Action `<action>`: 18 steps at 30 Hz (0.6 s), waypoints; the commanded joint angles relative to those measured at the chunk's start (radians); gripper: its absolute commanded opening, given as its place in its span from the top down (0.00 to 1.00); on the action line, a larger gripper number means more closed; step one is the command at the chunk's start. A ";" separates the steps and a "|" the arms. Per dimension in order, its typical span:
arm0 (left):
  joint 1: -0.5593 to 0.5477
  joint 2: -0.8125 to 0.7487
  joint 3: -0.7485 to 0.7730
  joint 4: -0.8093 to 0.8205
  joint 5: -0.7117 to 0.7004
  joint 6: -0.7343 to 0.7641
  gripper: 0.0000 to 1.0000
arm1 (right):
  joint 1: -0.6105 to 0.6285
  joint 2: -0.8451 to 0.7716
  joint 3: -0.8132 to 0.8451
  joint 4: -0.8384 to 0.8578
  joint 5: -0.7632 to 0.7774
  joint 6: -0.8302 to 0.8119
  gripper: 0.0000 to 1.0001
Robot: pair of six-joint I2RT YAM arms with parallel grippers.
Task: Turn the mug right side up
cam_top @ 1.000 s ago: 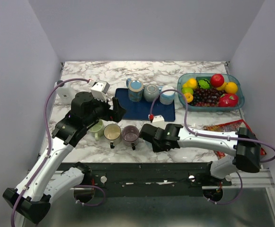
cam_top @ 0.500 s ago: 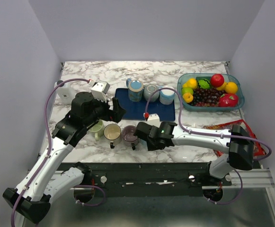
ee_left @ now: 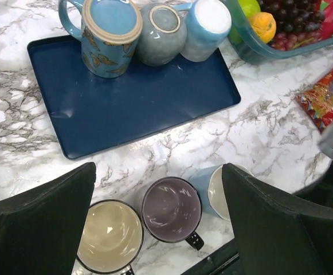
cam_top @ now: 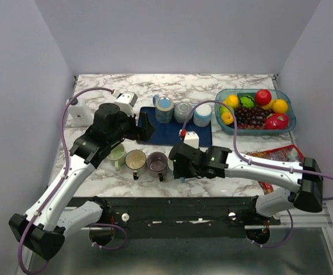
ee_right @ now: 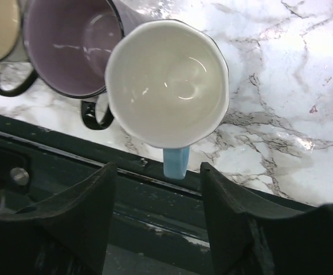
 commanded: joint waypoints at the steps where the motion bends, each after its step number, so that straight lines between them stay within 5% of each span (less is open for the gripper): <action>1: -0.001 0.108 0.075 0.042 -0.093 -0.030 0.01 | 0.007 -0.105 -0.038 0.031 0.034 0.031 0.32; 18: 0.112 0.993 0.793 -0.088 -0.344 -0.438 0.01 | 0.004 -0.443 -0.214 -0.072 0.185 0.154 0.27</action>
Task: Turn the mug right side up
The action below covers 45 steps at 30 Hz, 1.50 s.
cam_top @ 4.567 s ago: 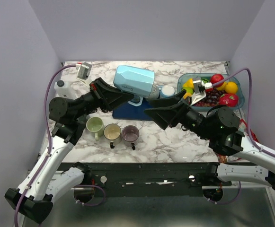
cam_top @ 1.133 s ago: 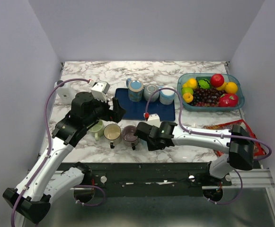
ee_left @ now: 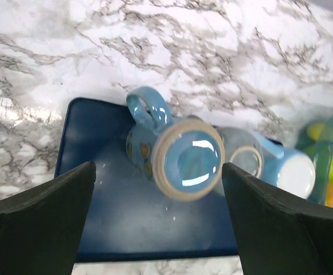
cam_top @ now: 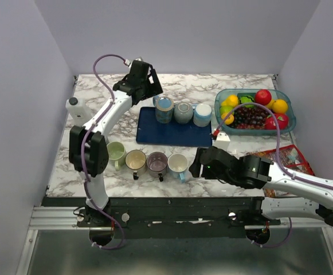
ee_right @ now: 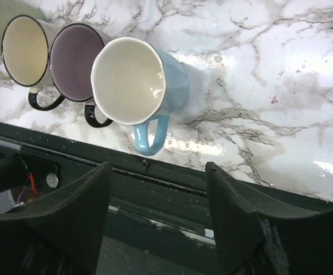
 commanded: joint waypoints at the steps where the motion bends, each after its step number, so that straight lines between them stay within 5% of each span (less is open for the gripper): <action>1: 0.000 0.142 0.154 -0.062 -0.116 -0.110 0.01 | 0.005 -0.059 -0.044 -0.064 0.090 0.057 0.27; 6: 0.006 0.277 0.263 -0.056 -0.136 -0.064 0.02 | 0.005 -0.108 -0.074 -0.098 0.103 0.086 0.27; 21: 0.009 0.351 0.267 -0.106 -0.173 0.113 0.39 | 0.005 -0.132 -0.104 -0.119 0.106 0.121 0.27; 32: 0.009 0.305 0.158 -0.039 -0.059 0.179 0.42 | 0.005 -0.114 -0.106 -0.119 0.100 0.129 0.27; 45: 0.012 0.135 0.060 0.075 -0.174 0.117 0.37 | 0.005 -0.103 -0.120 -0.118 0.103 0.141 0.27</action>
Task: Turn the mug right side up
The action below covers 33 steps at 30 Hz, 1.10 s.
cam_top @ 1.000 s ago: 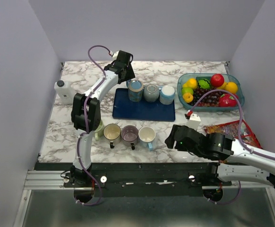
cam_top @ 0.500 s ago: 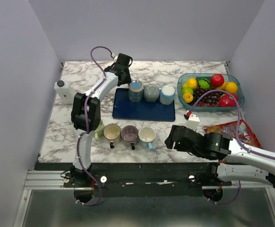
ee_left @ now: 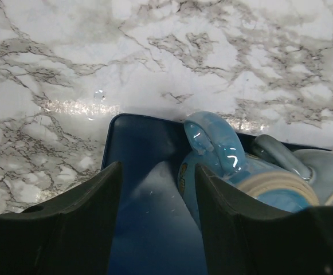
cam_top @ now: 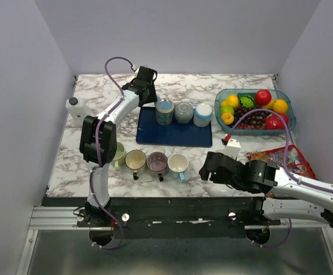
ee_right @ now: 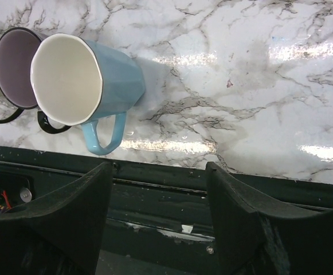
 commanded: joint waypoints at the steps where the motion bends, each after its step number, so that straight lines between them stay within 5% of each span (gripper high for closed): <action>1: -0.004 -0.093 -0.019 0.086 -0.044 -0.026 0.34 | 0.005 0.003 -0.015 -0.021 0.039 0.027 0.27; 10: 0.011 0.129 0.269 -0.138 0.105 0.039 0.17 | 0.005 -0.006 -0.023 -0.032 0.042 0.034 0.27; 18: 0.014 0.170 0.271 -0.167 0.162 0.074 0.16 | 0.004 -0.022 -0.025 -0.035 0.069 0.027 0.26; 28: 0.014 0.102 0.165 -0.175 0.122 0.120 0.41 | 0.004 -0.003 -0.023 -0.035 0.059 0.035 0.26; 33: 0.014 0.018 0.010 -0.153 0.109 0.139 0.42 | 0.005 -0.002 -0.023 -0.027 0.062 0.032 0.26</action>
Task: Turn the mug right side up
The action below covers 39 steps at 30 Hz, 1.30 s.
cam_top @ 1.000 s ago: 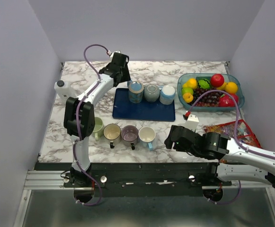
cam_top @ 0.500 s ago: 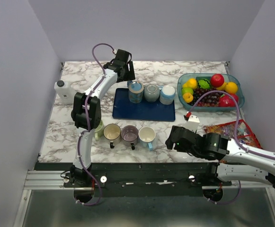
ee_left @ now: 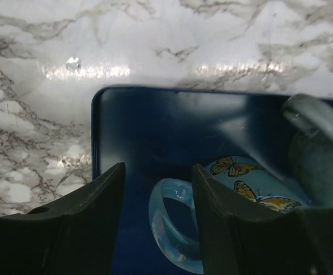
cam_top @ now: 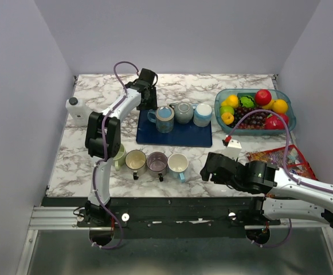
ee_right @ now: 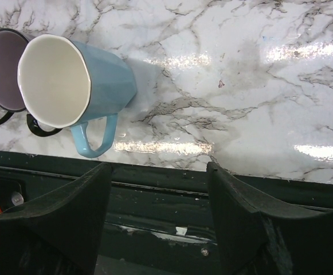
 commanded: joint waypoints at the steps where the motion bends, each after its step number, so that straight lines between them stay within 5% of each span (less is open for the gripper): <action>1: 0.003 -0.130 -0.124 0.005 -0.030 0.037 0.42 | 0.004 0.007 -0.003 -0.018 0.048 0.022 0.26; 21: -0.054 -0.606 -0.736 0.255 0.189 -0.016 0.43 | 0.005 0.020 -0.016 0.019 0.027 0.009 0.26; 28: -0.126 -0.684 -0.776 0.295 0.352 0.151 0.21 | 0.005 0.016 -0.029 0.021 0.028 0.011 0.26; 39: -0.192 -0.572 -0.689 0.223 0.119 0.257 0.12 | 0.005 0.005 -0.039 0.021 0.021 0.016 0.26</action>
